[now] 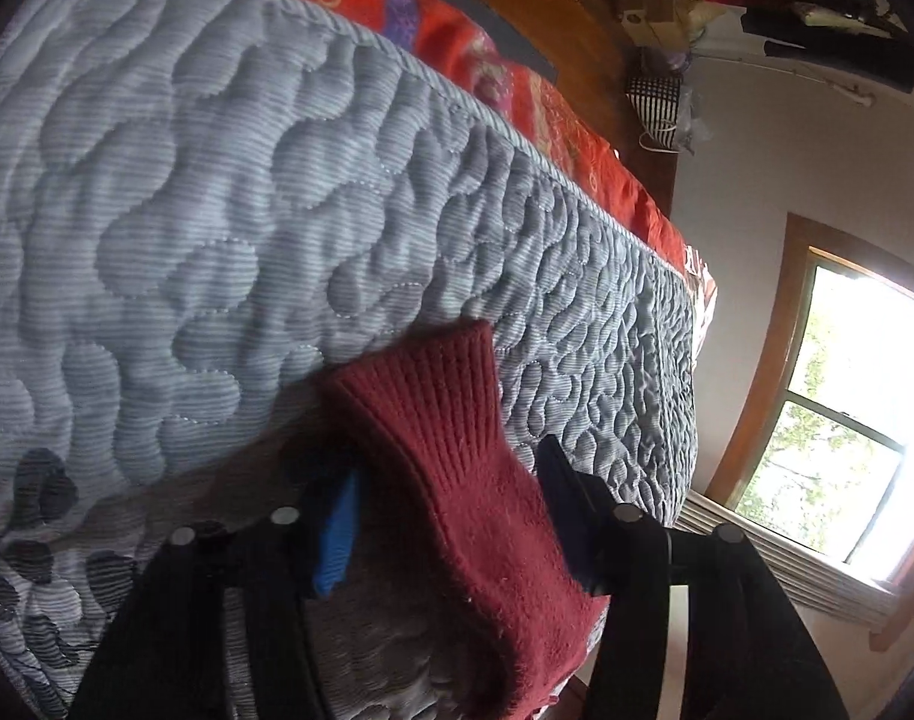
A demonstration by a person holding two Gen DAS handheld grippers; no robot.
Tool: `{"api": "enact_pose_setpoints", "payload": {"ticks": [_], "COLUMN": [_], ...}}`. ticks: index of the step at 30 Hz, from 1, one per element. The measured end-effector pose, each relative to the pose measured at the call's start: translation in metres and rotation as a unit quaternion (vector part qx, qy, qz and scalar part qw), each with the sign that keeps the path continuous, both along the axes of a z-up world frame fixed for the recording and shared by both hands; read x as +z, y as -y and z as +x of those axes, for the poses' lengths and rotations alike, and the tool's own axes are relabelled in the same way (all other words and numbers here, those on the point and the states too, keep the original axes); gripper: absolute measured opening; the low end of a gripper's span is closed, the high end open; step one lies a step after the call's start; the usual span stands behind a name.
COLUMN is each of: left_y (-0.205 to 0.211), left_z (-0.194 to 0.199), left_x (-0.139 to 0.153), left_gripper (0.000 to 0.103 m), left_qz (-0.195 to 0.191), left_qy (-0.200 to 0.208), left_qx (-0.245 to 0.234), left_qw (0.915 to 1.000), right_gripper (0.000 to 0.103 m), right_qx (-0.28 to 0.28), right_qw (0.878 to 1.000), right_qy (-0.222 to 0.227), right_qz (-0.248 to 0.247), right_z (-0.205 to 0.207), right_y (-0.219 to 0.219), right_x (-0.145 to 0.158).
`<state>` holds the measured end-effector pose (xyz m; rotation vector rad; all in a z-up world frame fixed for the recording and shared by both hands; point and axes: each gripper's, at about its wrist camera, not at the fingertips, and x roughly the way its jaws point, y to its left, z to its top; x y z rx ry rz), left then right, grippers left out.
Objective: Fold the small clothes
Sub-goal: 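Grasp the other sleeve cuff with the left gripper and lift it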
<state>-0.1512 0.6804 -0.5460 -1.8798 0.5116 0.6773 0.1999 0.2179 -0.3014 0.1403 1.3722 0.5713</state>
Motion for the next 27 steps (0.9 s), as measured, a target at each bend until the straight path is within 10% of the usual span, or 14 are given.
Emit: {"api": "enact_pose_setpoints", "payload": {"ticks": [4,17,27], "left_y": [-0.001,-0.008,0.057], "left_z": [-0.001,0.014,0.07], "left_x": [0.009,0.103,0.291], "left_gripper": [0.012,0.008,0.007], "left_qz": [0.023,0.159,0.376], "left_qy": [-0.019,-0.019,0.044], "left_qx": [-0.009,-0.046,-0.16], "left_qw": [0.9995,0.986,0.9117], "right_gripper": [0.061,0.061,0.062], "right_qx": [0.009,-0.015,-0.048], "right_qw": [1.0,1.0,0.998], "right_qy": [0.003,0.018,0.038], "right_qz": [0.0,0.012,0.03], "right_z": [-0.003,-0.011,-0.019], "right_y": [-0.003,0.028,0.076], "right_x": [0.001,0.021,0.044]}}
